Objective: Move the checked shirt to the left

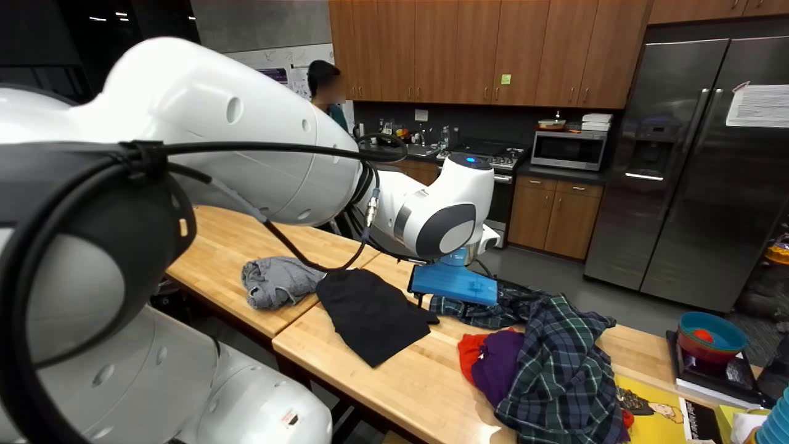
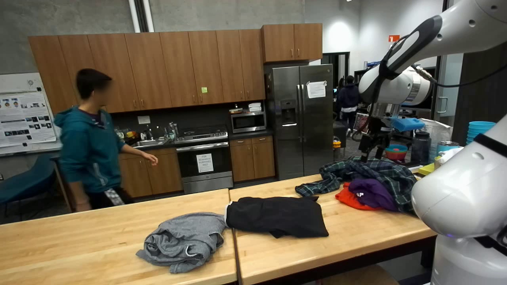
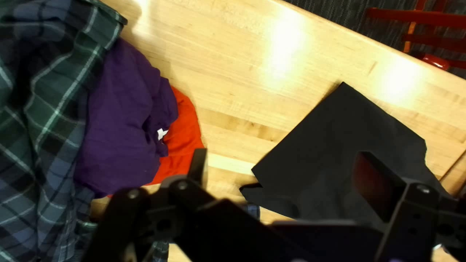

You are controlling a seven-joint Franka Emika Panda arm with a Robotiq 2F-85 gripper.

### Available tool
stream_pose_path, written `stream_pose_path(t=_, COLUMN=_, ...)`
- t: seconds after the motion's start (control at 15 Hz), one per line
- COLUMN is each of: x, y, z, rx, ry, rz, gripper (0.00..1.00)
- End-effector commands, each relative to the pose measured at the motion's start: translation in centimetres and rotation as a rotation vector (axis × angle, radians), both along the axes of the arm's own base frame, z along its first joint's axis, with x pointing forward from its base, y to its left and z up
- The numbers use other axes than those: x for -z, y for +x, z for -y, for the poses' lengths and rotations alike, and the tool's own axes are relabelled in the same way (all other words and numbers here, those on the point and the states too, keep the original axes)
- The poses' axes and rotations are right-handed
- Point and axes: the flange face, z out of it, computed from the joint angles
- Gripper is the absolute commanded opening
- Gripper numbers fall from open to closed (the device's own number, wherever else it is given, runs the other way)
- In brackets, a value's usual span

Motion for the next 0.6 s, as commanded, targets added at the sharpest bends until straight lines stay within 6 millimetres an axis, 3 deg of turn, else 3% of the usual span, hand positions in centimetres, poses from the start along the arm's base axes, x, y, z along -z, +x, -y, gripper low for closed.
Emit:
stream_pose_path(t=0.0, x=0.0, y=0.0, z=0.0, rx=0.000, ry=0.000, rz=-0.001, gripper=1.00)
stream_pose_path(t=0.27, x=-0.5, y=0.1, z=0.4, rx=0.023, ry=-0.022, rz=0.013, gripper=1.00)
stream_pose_path(t=0.53, x=-4.1, y=1.1, z=1.4, rx=-0.025, ry=-0.074, rz=0.085, gripper=1.00)
